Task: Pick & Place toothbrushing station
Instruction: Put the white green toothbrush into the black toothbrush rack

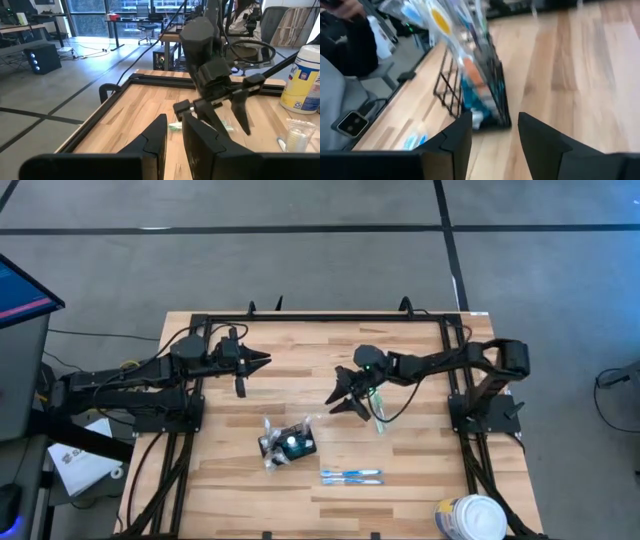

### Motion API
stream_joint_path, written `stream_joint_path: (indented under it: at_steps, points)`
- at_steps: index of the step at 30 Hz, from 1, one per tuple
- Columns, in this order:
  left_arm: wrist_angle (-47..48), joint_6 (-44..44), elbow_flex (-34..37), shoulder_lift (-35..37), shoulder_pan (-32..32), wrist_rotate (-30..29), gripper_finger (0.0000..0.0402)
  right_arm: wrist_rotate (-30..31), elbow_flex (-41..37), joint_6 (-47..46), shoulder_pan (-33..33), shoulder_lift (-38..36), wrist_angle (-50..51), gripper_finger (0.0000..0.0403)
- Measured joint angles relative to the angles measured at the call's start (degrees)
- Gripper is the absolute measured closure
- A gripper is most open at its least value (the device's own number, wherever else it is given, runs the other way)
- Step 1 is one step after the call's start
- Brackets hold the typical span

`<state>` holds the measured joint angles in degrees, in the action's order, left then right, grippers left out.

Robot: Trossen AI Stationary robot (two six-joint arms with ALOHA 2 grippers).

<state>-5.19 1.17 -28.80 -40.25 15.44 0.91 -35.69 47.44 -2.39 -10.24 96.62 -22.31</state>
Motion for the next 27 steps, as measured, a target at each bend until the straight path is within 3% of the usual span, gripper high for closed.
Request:
stream_joint_path:
  at_steps: [13, 20, 23, 27]
  points:
    - [-0.07, 0.01, 0.04, 0.0, 0.0, 0.0, 0.0349, 0.18, 0.04, 4.44, -1.86, -10.44, 31.51, 0.0286]
    - [-0.17, -0.13, 0.04, 0.0, 0.0, 0.09, 0.0349, 0.18, 0.04, 4.5, -1.86, -10.98, 43.98, 0.0288]
    - [-0.25, -0.15, 0.04, 0.0, 0.0, 2.7, 0.0349, 0.27, 0.04, 4.52, -1.86, -10.98, 46.98, 0.0288]
    - [-0.45, -0.15, 0.04, 0.0, 0.0, 4.94, 0.0349, 4.17, 0.92, 4.5, -1.68, -10.98, 51.56, 0.0288]
